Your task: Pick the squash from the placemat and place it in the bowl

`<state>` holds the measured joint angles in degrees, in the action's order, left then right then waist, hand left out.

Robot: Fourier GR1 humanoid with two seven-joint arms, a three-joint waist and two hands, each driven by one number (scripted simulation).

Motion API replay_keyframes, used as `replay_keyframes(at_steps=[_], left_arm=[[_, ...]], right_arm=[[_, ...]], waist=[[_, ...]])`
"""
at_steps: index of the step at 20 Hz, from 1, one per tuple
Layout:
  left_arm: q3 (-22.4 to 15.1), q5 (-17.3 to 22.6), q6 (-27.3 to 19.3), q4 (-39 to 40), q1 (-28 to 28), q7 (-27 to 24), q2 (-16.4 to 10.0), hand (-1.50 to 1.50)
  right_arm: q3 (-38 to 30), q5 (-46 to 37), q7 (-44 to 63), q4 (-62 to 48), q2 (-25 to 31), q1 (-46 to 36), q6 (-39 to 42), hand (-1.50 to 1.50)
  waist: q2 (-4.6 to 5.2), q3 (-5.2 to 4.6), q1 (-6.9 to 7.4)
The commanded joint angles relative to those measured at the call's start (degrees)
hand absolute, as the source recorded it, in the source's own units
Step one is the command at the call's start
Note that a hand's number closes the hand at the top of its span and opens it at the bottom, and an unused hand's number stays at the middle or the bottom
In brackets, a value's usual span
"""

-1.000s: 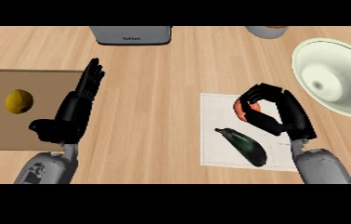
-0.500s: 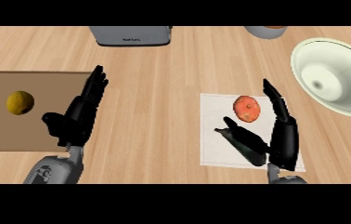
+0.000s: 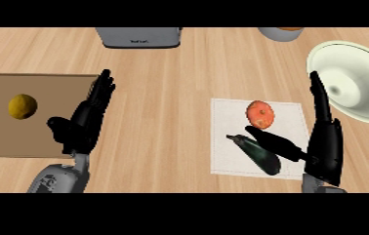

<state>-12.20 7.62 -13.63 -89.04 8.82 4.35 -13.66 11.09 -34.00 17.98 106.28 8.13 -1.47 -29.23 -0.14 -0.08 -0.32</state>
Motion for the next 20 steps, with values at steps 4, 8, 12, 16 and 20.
replay_keyframes(at_steps=[4, 8, 12, 16, 20], left_arm=[[0.68, -0.55, 1.01, -2.18, -0.52, 1.11, -0.47, 0.00], [2.24, 0.25, 3.53, 2.70, -0.27, -2.73, -0.24, 0.00], [0.56, -1.81, 1.29, 0.03, -1.90, -0.38, 2.05, 0.00], [2.37, -2.77, 2.56, 1.29, 1.02, 0.97, 2.77, 0.00], [5.39, -3.19, 5.57, 3.02, 1.52, -0.56, 3.84, 0.00]], right_arm=[[-5.37, 2.63, 19.95, 2.07, 4.33, -7.26, 14.72, -1.50], [-4.22, 3.55, 24.00, -0.98, 4.29, -7.21, 19.29, -1.50], [-2.71, 1.70, 25.12, -8.66, 1.44, -9.24, 19.31, -1.50], [-3.91, 3.49, 21.04, -10.88, 0.98, -7.87, 20.84, -1.50], [-6.40, 5.99, 19.18, -6.78, 1.24, -5.39, 24.23, -1.50]], waist=[[0.08, 0.05, 0.60], [0.18, 0.04, 0.31], [0.17, 0.08, 0.67], [0.17, 0.09, 0.38], [0.14, 0.08, 0.26]])
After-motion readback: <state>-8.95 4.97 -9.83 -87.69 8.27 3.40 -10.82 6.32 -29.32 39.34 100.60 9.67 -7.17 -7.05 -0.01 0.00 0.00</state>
